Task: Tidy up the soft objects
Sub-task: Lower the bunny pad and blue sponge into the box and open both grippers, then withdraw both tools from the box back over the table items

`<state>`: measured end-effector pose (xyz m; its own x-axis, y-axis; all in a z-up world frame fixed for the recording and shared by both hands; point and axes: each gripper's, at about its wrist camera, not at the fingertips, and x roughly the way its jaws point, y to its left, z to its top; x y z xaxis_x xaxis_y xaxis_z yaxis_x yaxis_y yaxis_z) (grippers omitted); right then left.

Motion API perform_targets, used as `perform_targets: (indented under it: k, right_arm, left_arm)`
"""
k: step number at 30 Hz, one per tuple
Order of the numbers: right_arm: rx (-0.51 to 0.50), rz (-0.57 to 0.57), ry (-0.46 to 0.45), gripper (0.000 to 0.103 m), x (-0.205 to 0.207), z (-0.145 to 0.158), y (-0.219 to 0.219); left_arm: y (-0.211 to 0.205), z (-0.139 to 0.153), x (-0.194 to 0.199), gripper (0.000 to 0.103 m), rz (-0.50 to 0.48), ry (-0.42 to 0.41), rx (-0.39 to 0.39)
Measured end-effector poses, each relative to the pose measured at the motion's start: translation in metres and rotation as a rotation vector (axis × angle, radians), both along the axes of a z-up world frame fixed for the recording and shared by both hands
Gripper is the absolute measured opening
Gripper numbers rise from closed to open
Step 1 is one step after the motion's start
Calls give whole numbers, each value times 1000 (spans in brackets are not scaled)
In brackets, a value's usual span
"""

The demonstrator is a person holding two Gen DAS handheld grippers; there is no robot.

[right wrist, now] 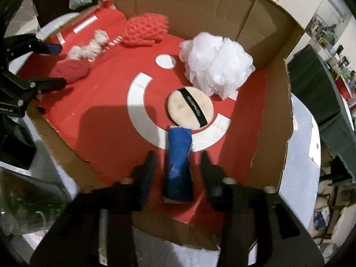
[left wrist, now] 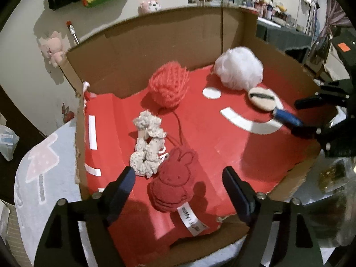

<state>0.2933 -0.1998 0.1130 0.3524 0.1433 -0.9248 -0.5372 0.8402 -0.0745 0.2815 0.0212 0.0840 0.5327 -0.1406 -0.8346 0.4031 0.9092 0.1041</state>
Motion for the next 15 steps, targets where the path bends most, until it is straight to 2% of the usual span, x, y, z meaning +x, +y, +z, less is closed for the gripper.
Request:
perform_targets:
  k: [2,4,7,11,15]
  right_arm:
    - [-7,-3,-29,59,-6,7,2]
    - [-11,-5,-73,60,-11,17,3]
    - [22,-32,-88,60,-15,31,1]
    - [44,-52,-149,72,-26,53,-1]
    - [85,-71,-211,74,-48,81,-7]
  left_arm:
    - [-1,8,-7,89,1,-26,-15]
    - [0,18,-15,93,9,-64,-37]
    - [1,31,-26,97,24,-104,-73]
    - [5,52,-45,101,62,-171,-119]
    - [6,71,-66,103,80,-233,-160]
